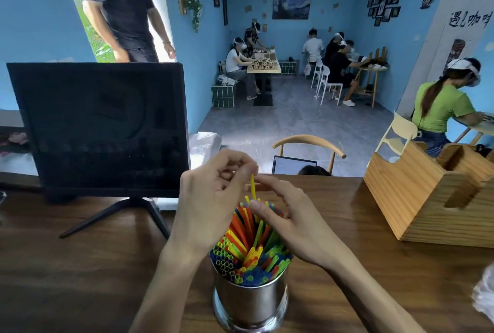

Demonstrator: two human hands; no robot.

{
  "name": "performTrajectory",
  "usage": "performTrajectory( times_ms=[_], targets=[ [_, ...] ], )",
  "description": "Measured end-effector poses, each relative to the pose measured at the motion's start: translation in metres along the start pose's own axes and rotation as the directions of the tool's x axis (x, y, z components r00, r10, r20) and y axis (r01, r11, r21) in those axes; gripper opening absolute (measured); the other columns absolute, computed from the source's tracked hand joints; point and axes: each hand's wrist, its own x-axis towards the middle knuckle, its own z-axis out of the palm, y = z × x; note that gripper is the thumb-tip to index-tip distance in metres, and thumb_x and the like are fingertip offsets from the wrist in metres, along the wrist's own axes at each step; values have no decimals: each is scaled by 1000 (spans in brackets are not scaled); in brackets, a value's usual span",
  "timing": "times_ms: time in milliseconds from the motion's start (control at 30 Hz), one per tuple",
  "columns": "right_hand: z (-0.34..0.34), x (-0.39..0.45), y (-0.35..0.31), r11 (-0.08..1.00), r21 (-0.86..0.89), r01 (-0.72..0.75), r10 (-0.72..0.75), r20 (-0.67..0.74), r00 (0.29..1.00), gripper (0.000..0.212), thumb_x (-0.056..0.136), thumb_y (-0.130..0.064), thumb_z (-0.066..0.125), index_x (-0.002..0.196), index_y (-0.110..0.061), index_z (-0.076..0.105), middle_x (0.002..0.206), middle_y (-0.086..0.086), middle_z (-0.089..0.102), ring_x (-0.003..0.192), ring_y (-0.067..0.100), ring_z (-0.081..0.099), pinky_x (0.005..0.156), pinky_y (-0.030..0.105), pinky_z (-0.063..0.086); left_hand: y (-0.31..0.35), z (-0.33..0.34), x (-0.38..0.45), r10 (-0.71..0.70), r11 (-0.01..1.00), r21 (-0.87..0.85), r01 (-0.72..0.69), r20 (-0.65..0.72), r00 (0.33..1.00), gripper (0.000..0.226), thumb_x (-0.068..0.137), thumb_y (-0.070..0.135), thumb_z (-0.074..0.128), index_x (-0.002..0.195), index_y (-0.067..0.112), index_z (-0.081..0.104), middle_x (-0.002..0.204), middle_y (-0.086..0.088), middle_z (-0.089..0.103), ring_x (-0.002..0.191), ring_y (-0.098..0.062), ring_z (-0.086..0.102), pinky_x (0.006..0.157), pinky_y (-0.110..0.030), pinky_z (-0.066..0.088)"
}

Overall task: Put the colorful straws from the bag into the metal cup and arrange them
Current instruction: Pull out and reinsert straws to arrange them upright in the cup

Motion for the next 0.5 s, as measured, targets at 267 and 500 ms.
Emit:
performTrajectory(
  times_ms=[267,500],
  targets=[
    [-4,4,-2,962,268,42,-46,9,999,16,99,-28,65,109,-23,76,94,-9,76,96,6,69,83,21,48,39,-25,6,92,938,-283,-201,-355,930,8,102,18,63,103,25,59,88,-4,75,59,-20,70,52,-25,55],
    [-41,6,0,506,859,76,137,-167,976,32,60,-42,95,79,-22,79,66,2,69,64,13,66,58,19,50,23,-47,0,-35,940,-334,-75,-310,950,8,102,19,62,106,26,60,94,-2,78,73,-17,71,62,-26,56]
  ],
)
